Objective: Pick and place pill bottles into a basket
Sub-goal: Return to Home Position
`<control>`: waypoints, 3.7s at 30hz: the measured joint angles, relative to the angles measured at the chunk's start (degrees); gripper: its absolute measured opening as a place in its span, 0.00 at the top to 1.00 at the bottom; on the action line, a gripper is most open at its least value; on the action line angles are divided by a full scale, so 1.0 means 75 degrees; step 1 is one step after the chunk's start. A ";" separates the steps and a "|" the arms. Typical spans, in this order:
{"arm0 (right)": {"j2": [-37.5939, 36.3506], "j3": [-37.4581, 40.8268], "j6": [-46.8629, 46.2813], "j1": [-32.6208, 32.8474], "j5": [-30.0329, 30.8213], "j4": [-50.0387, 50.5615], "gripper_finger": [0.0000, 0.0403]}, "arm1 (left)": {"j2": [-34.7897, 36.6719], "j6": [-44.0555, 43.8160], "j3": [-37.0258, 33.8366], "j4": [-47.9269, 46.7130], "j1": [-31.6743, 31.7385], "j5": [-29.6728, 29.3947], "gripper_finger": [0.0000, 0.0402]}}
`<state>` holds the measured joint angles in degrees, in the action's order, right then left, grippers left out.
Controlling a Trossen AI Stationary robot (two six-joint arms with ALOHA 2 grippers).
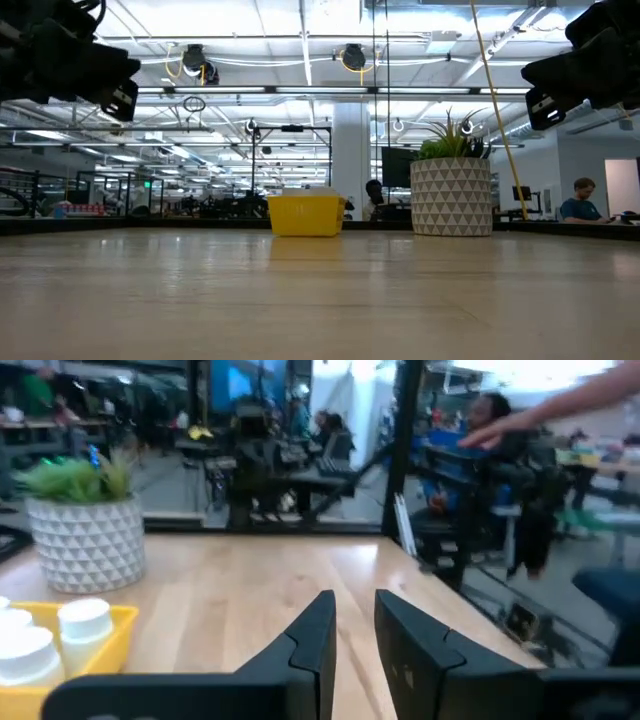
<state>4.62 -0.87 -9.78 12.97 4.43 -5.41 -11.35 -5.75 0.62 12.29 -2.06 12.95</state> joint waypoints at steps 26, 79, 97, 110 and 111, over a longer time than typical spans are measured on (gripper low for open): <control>-0.0612 0.0001 0.0000 -0.0035 -0.0001 0.0012 0.96 | 0.0605 0.0609 0.0000 -0.1066 -0.0158 -0.0732 0.81; -0.0595 0.0000 -0.0002 -0.0035 -0.0006 0.0408 0.96 | 0.0602 0.0282 0.0000 -0.1156 -0.0158 -0.0740 0.81; -0.0592 0.0000 -0.0002 -0.0035 -0.0003 0.0408 0.96 | 0.0602 0.0279 0.0000 -0.1156 -0.0158 -0.0743 0.81; -0.0592 0.0000 0.0000 -0.0035 -0.0003 0.0408 0.96 | 0.0602 0.0279 0.0000 -0.1154 -0.0159 -0.0740 0.81; -0.0592 0.0000 -0.0002 -0.0035 -0.0003 0.0408 0.96 | 0.0602 0.0279 0.0000 -0.1154 -0.0158 -0.0742 0.81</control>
<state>0.19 -0.86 -9.80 12.71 4.40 -2.35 -6.83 -3.66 0.62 3.64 -3.25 7.39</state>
